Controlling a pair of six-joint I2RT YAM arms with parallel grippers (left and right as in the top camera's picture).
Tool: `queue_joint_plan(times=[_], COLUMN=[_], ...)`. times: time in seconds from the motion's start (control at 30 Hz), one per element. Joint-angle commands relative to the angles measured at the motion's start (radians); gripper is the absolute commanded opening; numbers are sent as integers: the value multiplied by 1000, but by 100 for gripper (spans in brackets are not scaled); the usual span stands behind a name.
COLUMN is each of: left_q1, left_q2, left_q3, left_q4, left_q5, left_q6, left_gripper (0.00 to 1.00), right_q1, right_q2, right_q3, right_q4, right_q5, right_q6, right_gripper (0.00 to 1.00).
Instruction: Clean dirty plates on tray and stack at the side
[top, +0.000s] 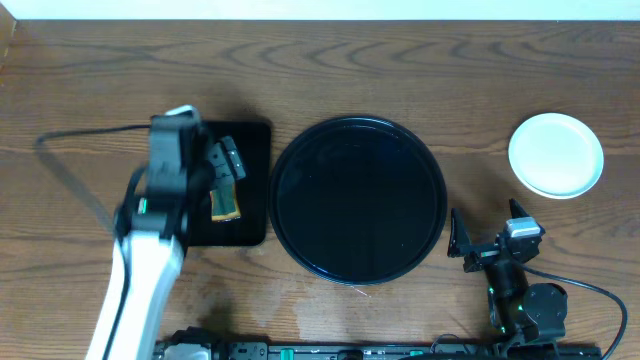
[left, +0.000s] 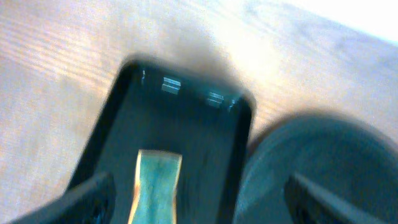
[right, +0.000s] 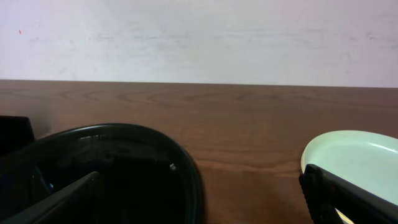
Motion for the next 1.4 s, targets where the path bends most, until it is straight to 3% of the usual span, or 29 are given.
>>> queue_joint_plan(times=[0.0,0.17,0.33,0.63,0.83,1.37], left_q1=[-2,-1,2,15,16,16], left_q2=[-206,-522,-776,-1075,-1089,-1077], left_q3=[-198,-481,-624,-785,-859,-865], left_q4=[217,523,545,542,554,355], left_q5=[-29,-111,-193,-203,-203,-203], left_q6=[14,9,-1,3,2,3], left_gripper=[87,87,88,87,87,87], right_q1=[-10,-10,-10,-10,-10,-10], right_q2=[-4,-4,-4,-4,-4,-4], right_q3=[-2,-2,-2,-2,-2,-2], right_q4=[-5,-5,-5,-5,-5,-5], right_q5=[6,6,6,6,6,6], right_q6=[6,6,6,6,6,6], right_gripper=[99,99,99,99,99,99])
